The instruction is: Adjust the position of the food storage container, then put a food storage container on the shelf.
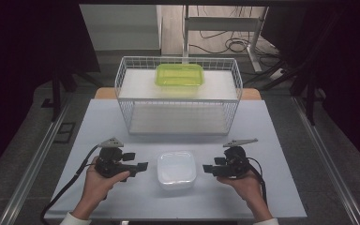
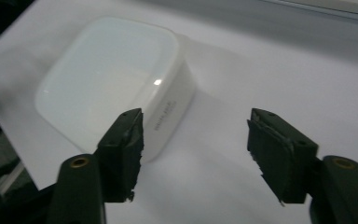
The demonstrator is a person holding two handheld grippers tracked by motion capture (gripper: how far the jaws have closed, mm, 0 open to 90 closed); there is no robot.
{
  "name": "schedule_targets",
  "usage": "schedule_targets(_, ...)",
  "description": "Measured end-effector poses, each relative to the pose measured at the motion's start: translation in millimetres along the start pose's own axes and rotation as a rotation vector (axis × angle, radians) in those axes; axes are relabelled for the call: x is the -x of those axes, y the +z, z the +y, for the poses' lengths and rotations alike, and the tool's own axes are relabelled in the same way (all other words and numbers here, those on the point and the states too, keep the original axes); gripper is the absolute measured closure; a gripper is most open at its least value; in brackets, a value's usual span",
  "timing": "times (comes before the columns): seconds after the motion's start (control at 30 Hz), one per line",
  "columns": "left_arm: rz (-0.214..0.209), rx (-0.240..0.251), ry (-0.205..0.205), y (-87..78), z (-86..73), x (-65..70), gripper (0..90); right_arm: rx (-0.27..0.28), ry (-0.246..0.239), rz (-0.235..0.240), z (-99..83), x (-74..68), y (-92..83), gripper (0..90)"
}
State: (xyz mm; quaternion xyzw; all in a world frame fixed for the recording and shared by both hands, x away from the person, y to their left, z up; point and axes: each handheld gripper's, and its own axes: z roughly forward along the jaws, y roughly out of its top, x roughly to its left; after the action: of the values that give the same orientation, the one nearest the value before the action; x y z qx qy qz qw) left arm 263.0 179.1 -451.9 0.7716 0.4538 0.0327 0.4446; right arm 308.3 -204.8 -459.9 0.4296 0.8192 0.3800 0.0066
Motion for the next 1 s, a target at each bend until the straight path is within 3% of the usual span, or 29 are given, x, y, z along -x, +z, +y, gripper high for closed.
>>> schedule_targets(0.17, -0.028, 0.018, -0.013, 0.0, 0.3, 1.7, 27.3, 0.019, 0.032, 0.065, -0.2, 0.4, 0.7, 31.9)
schedule_targets(0.4, -0.056, 0.027, -0.044, 3.1, -1.6, 4.7, 26.5, 0.005, 0.044, 0.100, 0.1, -1.5, 6.7, 30.9)
schedule_targets(0.7, -0.111, 0.010, -0.112, 21.1, -5.3, 7.1, 25.3, -0.003, 0.060, 0.120, 1.6, -2.7, 16.4, 30.1)
schedule_targets(0.8, -0.110, 0.001, -0.127, 25.7, -6.2, 6.1, 25.4, -0.004, 0.066, 0.124, 1.9, -2.4, 18.6, 30.1)
schedule_targets(1.0, -0.131, -0.004, -0.167, 30.7, -6.3, 5.2, 25.6, 0.033, 0.105, 0.137, 2.1, -2.7, 20.2, 34.2)
